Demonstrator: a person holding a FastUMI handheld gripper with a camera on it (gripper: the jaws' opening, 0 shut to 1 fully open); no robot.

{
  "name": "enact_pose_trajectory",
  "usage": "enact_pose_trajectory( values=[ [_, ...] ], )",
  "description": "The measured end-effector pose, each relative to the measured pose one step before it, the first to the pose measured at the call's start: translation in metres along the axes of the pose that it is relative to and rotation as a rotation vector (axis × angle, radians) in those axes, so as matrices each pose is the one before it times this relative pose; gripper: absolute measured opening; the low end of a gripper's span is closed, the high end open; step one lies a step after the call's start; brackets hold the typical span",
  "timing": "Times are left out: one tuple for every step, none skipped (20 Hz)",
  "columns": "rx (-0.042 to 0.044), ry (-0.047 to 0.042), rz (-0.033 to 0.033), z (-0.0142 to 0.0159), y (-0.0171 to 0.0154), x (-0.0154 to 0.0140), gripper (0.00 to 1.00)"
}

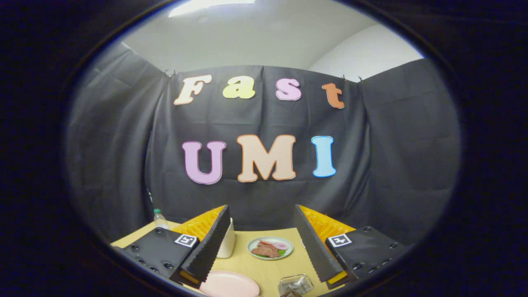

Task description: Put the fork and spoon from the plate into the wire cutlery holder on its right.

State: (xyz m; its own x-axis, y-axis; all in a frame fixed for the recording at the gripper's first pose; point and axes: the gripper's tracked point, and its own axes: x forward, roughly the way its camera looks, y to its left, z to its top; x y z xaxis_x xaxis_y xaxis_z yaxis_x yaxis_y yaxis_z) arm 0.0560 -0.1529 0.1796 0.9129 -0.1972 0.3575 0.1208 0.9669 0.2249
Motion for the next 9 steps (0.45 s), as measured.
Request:
enact_pose_trajectory(
  values=[
    [0.00446, 0.00684, -0.00414, -0.00364, -0.00200, -0.00456, 0.99],
    [0.00068, 0.01232, -0.00346, -0.00508, -0.00164, -0.00305, 0.99],
    [-0.00193, 0.01057, -0.00679, -0.00766, -0.00234, -0.00243, 0.98],
    [-0.00289, 0.00887, -0.00377, -0.00709, -0.00183, -0.00384, 0.98],
    [-0.00138, 0.01243, -0.00102, -0.00508, 0.00031, -0.00180, 0.98],
    [-0.00085, 0.01150, 0.00012, -0.00476, -0.00004, -0.00272, 0.98],
    [-0.00187, 0.00883, -0.00023, -0.00360, -0.00051, -0.00106, 0.98],
    [-0.00350, 0.00334, 0.00109, -0.00195, -0.00021, -0.00008, 0.98],
    [-0.00554, 0.00220, 0.00026, -0.00033, 0.00000, -0.00113, 0.98]
  ],
)
